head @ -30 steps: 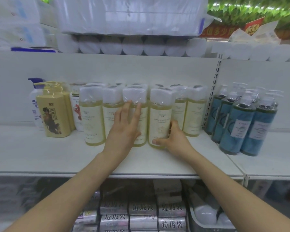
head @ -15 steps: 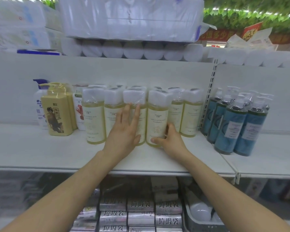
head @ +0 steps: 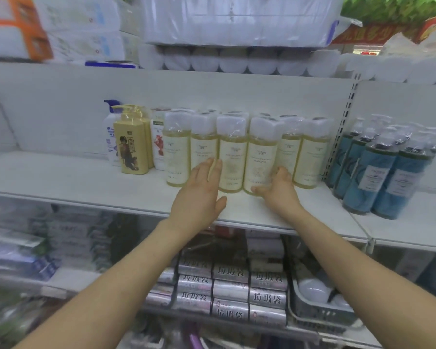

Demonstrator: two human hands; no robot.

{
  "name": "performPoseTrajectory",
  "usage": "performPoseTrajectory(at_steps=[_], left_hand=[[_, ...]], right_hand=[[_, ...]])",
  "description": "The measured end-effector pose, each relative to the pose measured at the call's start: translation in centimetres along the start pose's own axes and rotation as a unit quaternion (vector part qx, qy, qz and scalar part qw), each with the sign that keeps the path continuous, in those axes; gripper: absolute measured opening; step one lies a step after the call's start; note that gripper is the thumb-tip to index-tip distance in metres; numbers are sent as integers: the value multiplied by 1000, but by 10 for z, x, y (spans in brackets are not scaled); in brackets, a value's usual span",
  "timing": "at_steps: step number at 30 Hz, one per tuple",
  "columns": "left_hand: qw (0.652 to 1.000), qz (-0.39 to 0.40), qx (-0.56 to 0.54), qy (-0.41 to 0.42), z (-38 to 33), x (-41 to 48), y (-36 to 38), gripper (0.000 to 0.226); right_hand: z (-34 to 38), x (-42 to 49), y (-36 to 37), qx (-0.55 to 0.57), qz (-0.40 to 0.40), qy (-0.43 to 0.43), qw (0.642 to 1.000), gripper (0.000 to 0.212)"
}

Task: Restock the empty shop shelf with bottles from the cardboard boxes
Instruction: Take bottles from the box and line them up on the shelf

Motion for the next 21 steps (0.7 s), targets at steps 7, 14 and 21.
performPoseTrajectory(at_steps=[7,14,21], left_hand=[[1000,10,16,21,-16,-34,-32,102],[997,22,-21,76,-56,-100,-25,109],[987,92,-77,108,-116,-201,21,104]], right_hand=[[63,-90,-27,-183,3,-132,974,85],[73,-206,-52,-280,15,-157,947,96],[12,-324,-82,-327,63,-66,941,96]])
Point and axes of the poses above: each hand's wrist, its own x-axis towards the middle knuckle, its own y-axis out of the palm, z = x × y, the point moved 4 cm from there along x, towards the middle knuckle, and after that the axes turned 7 degrees about -y, right-handed, at the moved point
